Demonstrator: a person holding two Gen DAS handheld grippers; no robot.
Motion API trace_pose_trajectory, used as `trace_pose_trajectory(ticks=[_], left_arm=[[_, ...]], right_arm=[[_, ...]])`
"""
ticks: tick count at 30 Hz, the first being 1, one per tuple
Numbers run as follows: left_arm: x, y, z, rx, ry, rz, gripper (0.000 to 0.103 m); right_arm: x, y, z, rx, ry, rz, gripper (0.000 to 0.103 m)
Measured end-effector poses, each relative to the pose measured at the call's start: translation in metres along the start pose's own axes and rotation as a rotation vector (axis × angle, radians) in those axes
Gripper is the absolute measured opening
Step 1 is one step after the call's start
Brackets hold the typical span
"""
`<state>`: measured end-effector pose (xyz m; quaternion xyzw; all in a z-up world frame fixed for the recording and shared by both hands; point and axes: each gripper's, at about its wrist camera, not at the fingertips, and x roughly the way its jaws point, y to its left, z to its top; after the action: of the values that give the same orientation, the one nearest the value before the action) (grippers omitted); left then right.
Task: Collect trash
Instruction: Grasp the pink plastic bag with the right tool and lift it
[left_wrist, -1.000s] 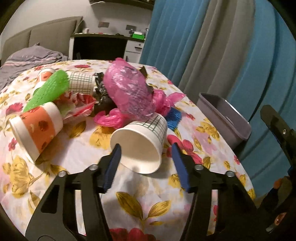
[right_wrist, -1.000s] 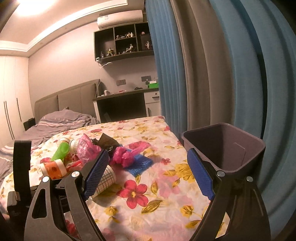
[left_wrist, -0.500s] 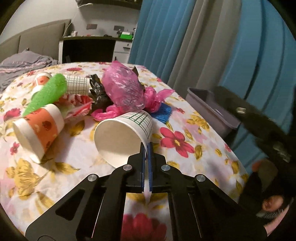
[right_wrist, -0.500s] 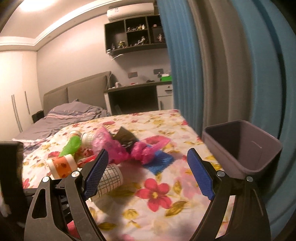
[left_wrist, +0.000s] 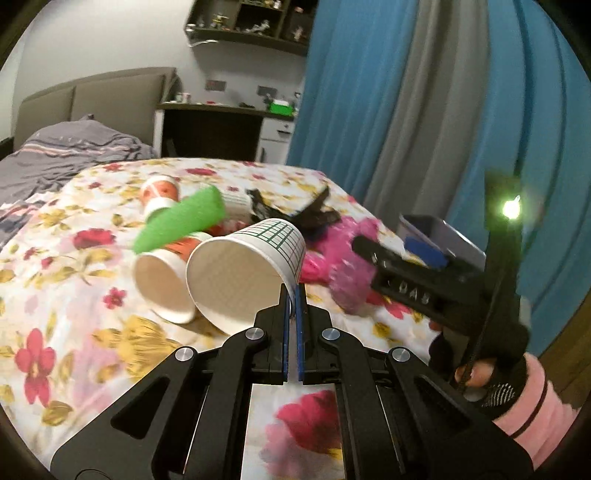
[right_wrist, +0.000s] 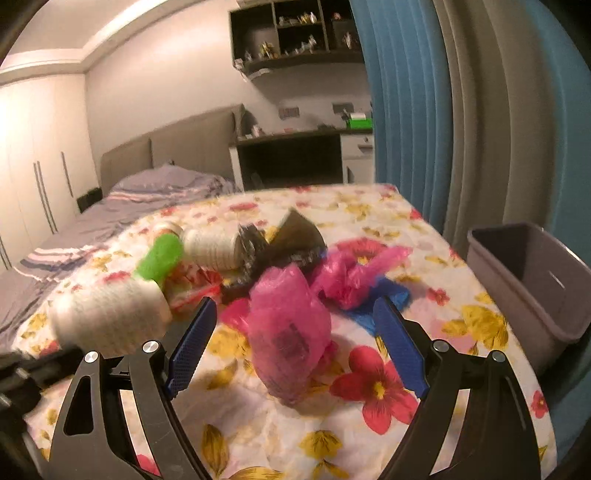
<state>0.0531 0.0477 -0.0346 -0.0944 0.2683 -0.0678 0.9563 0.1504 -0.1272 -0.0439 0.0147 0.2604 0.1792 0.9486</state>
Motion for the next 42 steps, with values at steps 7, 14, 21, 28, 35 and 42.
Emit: trace_pose_trajectory(ticks=[7, 14, 21, 28, 35, 42], left_arm=[[-0.002, 0.010, 0.001, -0.024, -0.011, 0.003, 0.002], [-0.001, 0.009, 0.000, -0.021, -0.008, 0.003, 0.002], [0.001, 0.010, 0.000, -0.020, -0.005, 0.011, 0.002], [0.002, 0.006, 0.001, -0.020, 0.000, 0.015, 0.002], [-0.001, -0.003, 0.002, -0.011, -0.012, 0.024, 0.002], [-0.005, -0.009, 0.003, -0.011, -0.030, 0.033, 0.002]], right_arm=[[0.011, -0.001, -0.003, 0.007, 0.045, 0.004, 0.080], [0.029, -0.001, -0.001, 0.008, 0.110, 0.016, 0.058], [0.028, 0.000, -0.005, -0.002, 0.134, 0.041, 0.018], [-0.008, -0.003, -0.012, -0.010, 0.079, 0.074, 0.011], [-0.046, -0.011, -0.012, -0.002, 0.008, 0.074, 0.011], [-0.064, -0.013, -0.008, -0.006, -0.022, 0.067, 0.011]])
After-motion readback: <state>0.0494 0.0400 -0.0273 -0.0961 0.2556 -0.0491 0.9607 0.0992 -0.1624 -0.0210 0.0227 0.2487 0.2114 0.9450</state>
